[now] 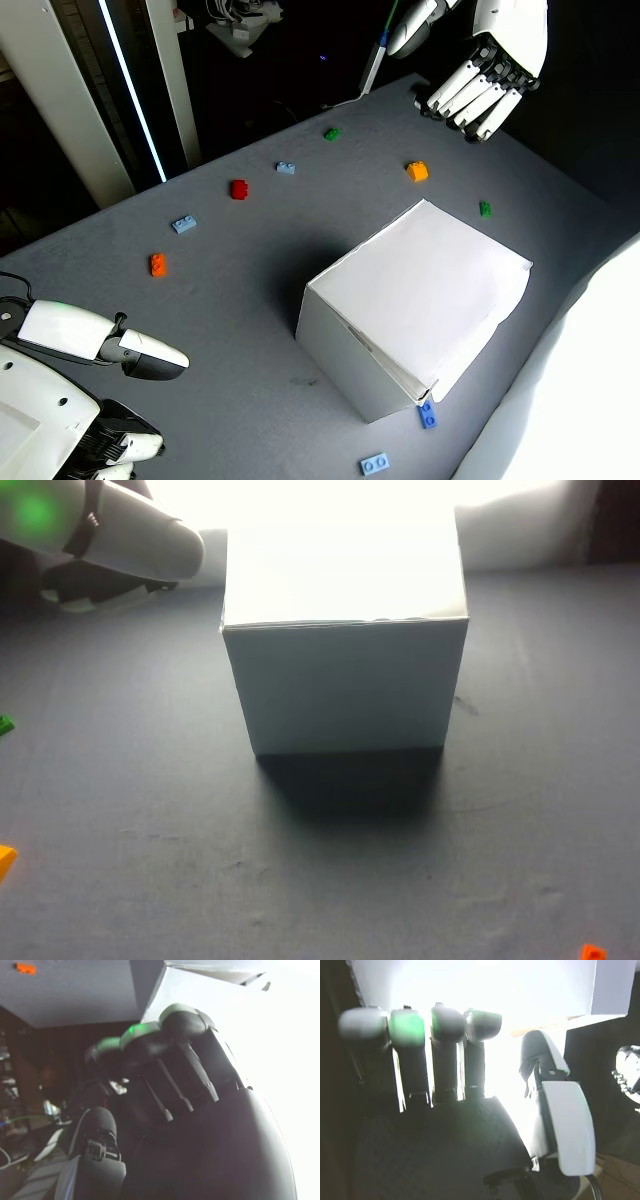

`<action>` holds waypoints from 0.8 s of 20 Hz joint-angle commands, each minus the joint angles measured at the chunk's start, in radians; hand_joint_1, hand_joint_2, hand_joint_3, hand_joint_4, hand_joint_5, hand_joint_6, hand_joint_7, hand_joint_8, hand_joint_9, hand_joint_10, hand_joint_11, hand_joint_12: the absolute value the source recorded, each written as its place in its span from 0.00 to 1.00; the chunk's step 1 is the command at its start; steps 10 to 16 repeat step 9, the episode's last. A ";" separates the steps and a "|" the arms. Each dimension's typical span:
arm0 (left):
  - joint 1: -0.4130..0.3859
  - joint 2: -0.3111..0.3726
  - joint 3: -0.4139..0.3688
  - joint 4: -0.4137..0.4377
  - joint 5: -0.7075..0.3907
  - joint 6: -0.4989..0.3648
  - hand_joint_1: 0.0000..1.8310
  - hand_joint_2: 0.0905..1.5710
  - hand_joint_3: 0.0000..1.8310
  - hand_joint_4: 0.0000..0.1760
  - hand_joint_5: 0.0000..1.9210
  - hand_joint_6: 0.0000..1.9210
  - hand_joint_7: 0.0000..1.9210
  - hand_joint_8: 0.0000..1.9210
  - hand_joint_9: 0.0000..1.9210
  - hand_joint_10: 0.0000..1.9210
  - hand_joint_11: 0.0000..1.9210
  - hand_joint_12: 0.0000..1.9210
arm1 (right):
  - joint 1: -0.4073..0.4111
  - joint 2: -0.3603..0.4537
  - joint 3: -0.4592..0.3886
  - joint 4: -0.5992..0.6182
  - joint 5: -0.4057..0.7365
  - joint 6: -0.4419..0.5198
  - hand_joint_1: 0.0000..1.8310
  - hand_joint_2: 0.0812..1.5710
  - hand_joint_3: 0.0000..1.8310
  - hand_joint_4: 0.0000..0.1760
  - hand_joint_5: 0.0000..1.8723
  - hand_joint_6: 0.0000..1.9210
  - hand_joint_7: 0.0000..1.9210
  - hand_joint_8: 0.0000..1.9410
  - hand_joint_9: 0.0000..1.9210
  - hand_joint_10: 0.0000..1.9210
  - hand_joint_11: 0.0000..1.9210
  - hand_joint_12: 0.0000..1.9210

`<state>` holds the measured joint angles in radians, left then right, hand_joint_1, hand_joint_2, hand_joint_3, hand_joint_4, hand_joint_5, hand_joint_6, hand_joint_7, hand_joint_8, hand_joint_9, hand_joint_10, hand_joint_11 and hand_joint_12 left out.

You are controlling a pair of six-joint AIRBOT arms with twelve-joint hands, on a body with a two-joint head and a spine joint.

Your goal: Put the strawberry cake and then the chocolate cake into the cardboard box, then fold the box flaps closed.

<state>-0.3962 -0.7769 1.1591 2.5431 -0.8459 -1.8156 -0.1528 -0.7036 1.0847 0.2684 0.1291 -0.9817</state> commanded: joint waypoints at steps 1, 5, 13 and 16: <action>-0.014 0.014 0.000 -0.022 0.065 -0.012 0.00 0.83 0.00 0.00 0.57 0.90 0.66 0.90 0.65 0.97 0.55 1.00 | 0.005 0.016 0.002 0.001 0.109 0.001 0.07 0.83 0.01 0.99 0.67 1.00 0.71 0.97 0.72 1.00 0.74 1.00; -0.017 0.023 0.000 -0.021 0.065 -0.013 0.00 0.84 0.00 0.00 0.57 0.93 0.65 0.92 0.64 0.98 0.53 1.00 | 0.006 0.016 0.001 0.001 0.111 -0.016 0.04 0.83 0.01 1.00 0.68 1.00 0.74 0.99 0.76 1.00 0.77 1.00; -0.007 0.031 -0.008 -0.020 0.064 -0.014 0.01 0.83 0.00 0.00 0.56 0.91 0.64 0.91 0.62 0.99 0.50 1.00 | 0.005 0.017 0.000 0.001 0.139 -0.047 0.03 0.84 0.00 1.00 0.68 1.00 0.73 0.99 0.75 1.00 0.75 1.00; -0.007 0.031 -0.008 -0.020 0.064 -0.014 0.01 0.83 0.00 0.00 0.56 0.91 0.64 0.91 0.62 0.99 0.50 1.00 | 0.005 0.017 0.000 0.001 0.139 -0.047 0.03 0.84 0.00 1.00 0.68 1.00 0.73 0.99 0.75 1.00 0.75 1.00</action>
